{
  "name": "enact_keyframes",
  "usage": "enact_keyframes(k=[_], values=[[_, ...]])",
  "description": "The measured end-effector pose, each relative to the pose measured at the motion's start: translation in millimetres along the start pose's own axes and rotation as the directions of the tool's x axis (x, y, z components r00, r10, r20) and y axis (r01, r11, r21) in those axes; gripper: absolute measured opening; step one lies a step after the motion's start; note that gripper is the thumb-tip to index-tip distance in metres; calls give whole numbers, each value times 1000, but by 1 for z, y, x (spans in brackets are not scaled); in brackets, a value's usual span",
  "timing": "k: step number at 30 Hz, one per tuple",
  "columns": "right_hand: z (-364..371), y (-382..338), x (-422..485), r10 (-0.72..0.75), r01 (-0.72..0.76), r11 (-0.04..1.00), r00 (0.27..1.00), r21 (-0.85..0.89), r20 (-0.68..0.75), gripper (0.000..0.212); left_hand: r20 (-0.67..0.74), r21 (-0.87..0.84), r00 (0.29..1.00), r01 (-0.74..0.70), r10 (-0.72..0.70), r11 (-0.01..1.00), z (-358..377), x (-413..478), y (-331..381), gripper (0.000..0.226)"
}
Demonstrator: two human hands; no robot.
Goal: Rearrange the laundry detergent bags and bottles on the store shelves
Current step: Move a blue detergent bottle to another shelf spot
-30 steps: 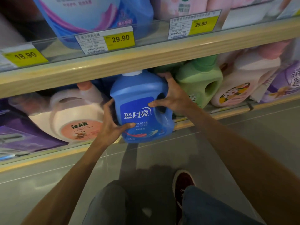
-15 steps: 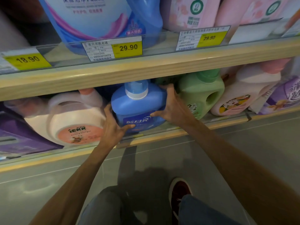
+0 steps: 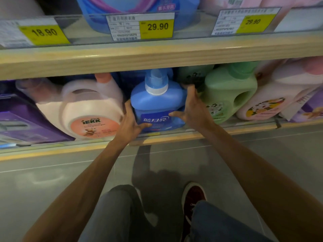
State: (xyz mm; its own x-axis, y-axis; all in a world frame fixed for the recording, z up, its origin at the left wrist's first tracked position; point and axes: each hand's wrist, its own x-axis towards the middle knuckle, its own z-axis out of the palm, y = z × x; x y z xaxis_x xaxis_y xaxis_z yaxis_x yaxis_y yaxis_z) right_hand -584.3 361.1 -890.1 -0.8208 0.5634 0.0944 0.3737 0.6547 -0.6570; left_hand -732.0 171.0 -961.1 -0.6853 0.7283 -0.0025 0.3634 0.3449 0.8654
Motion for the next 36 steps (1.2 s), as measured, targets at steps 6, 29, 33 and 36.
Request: enact_keyframes(k=[6, 29, 33, 36], values=[[-2, -6, -5, 38, -37, 996, 999, -85, 5, 95, 14, 55, 1000, 6, -7, 998, -2, -2, 11, 98], [-63, -123, -58, 280, -13, 861, 848, -509, 451, 70, 196, 798, 967, -61, -163, 599, -120, -96, 122, 51], [-62, -145, -61, 283, 24, 840, 833, -542, 475, 69, 160, 839, 971, -37, -181, 543, -146, -109, 128, 48], [-64, -166, -56, 261, 86, 804, 838, -589, 480, 70, 136, 856, 972, -19, -189, 516, -165, -119, 139, 50]])
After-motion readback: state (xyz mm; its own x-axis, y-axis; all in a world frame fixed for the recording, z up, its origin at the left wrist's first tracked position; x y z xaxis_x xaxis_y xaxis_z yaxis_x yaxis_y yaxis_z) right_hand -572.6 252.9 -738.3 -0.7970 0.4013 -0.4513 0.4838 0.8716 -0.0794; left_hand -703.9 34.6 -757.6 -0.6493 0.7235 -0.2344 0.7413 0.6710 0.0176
